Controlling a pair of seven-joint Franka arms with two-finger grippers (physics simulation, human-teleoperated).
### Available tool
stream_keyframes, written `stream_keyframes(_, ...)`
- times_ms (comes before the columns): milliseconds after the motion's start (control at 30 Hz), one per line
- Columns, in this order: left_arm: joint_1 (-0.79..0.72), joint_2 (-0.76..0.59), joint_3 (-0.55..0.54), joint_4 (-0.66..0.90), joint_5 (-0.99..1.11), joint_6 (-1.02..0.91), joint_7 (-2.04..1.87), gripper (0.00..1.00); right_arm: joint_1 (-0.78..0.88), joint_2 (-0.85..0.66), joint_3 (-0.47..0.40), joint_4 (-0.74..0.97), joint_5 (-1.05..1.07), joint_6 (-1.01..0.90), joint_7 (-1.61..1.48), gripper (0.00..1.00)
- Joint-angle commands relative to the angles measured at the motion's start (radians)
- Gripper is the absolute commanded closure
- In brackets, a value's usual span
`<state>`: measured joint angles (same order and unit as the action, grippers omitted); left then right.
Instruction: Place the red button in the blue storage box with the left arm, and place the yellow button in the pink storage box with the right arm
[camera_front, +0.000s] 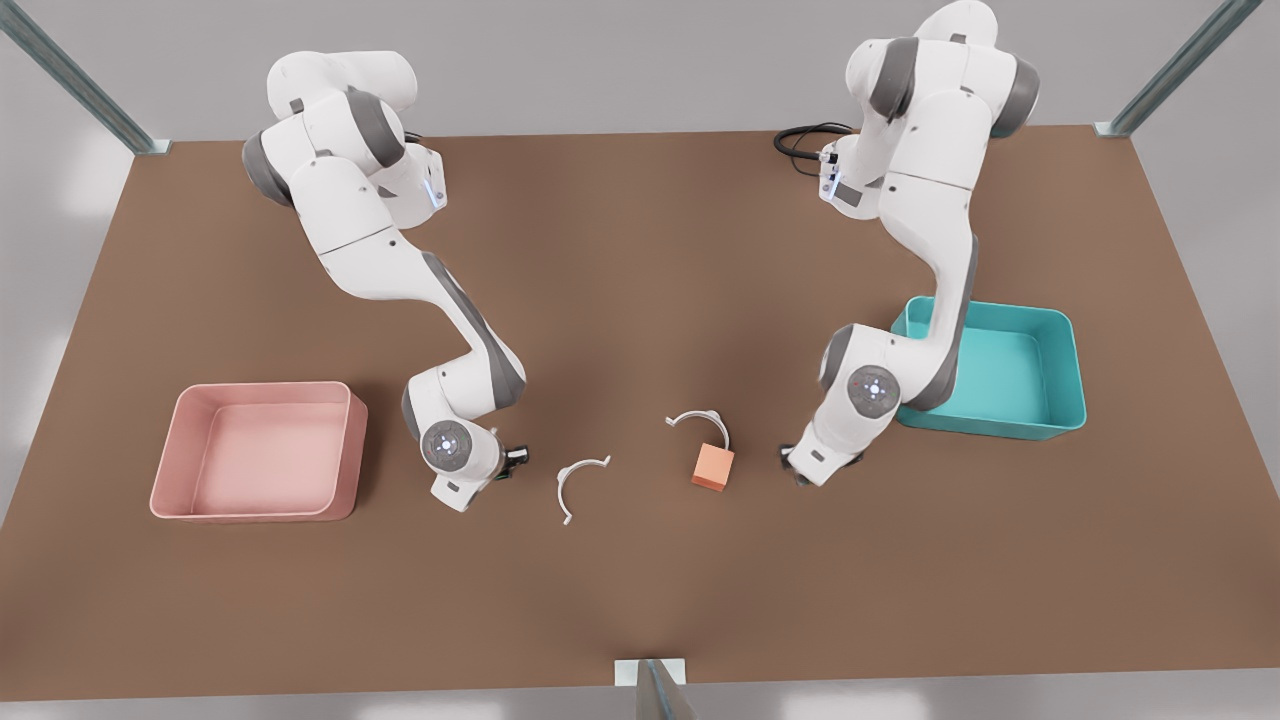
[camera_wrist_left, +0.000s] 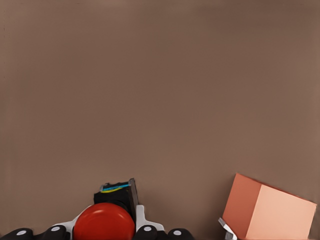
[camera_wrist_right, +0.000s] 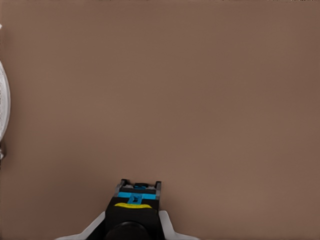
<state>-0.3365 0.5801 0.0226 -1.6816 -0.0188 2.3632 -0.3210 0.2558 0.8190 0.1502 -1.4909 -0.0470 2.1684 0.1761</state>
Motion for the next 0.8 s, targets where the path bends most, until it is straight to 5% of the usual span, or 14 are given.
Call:
stream_keyframes(0, 0.043, -0.078, -0.001, -0.001, -0.004, -0.134, 0.108, 0.52, 0.0, -0.001, 0.0, 0.001, -0.004, 0.005, 0.0, 0.57)
stream_keyframes(100, 0.155, -0.196, 0.0, -0.01, -0.036, -0.327, 0.356, 0.52, -0.003, -0.011, 0.0, 0.006, -0.004, 0.001, 0.0, 0.57)
stream_keyframes(333, 0.433, -0.454, 0.002, -0.331, -0.041, -0.383, 0.85, 0.53, -0.156, -0.218, 0.029, 0.006, -0.005, -0.182, -0.111, 0.57)
stream_keyframes(567, 0.582, -0.332, 0.007, -0.408, -0.078, -0.437, 0.952, 0.52, -0.378, -0.294, 0.028, -0.012, -0.083, -0.295, -0.42, 0.57)
stream_keyframes(767, 0.582, -0.201, 0.007, -0.504, -0.121, -0.134, 1.014, 0.48, -0.451, -0.264, 0.02, -0.029, -0.097, -0.288, -0.477, 0.56)
